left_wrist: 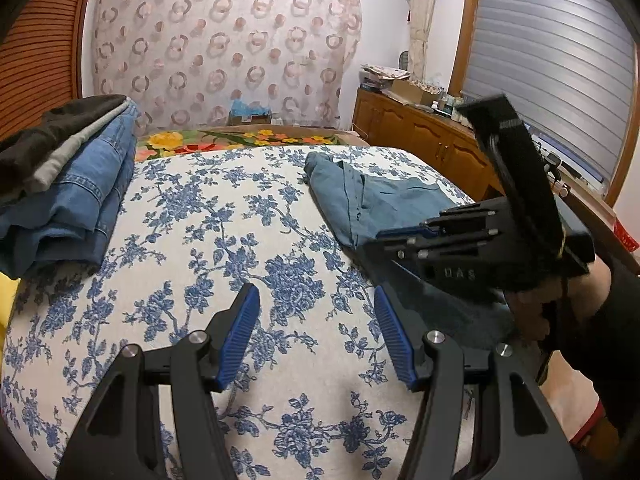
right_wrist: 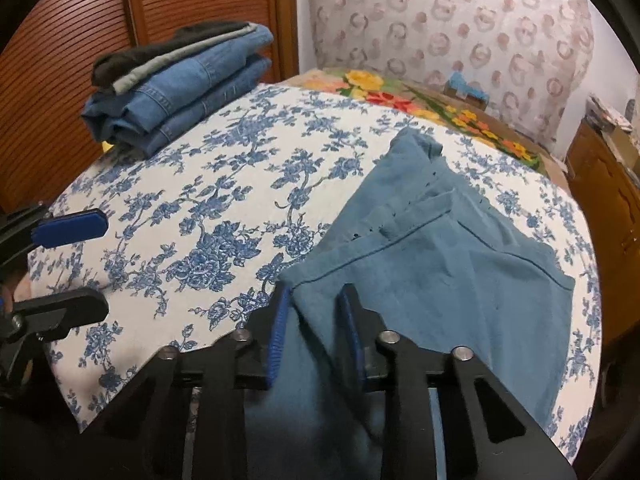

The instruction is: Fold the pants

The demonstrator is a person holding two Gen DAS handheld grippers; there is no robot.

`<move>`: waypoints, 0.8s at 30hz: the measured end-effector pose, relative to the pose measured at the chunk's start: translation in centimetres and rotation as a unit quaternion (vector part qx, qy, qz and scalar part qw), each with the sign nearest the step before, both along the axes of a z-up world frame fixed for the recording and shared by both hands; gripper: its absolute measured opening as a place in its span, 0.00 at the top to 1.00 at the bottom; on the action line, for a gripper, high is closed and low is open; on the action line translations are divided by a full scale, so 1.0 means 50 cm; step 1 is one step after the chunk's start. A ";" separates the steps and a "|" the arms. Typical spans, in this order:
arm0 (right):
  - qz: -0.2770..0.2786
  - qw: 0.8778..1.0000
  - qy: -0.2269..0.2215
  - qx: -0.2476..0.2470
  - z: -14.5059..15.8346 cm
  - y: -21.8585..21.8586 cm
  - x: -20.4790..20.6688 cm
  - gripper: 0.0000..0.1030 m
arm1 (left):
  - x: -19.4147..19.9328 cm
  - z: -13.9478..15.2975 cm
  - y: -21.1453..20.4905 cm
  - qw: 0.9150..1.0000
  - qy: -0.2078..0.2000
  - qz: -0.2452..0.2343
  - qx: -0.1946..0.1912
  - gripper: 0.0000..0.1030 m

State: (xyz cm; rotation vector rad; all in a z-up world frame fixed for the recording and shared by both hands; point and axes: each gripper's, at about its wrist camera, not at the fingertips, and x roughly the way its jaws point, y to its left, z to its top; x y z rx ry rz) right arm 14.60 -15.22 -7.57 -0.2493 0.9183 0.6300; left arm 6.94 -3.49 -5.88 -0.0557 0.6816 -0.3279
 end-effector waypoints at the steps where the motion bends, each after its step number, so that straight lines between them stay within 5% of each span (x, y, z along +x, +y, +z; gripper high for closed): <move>1: -0.003 1.000 0.006 0.011 0.002 -0.006 0.004 0.90 | 0.000 -0.005 -0.006 1.000 0.003 -0.004 0.000 0.43; 9: -0.031 0.998 0.001 0.051 0.038 -0.055 0.017 0.96 | -0.001 -0.024 -0.042 0.999 0.015 -0.027 0.008 0.43; 24: -0.056 0.998 -0.001 0.024 0.034 -0.104 0.061 0.96 | 0.034 -0.024 -0.097 0.997 0.018 -0.053 0.043 0.43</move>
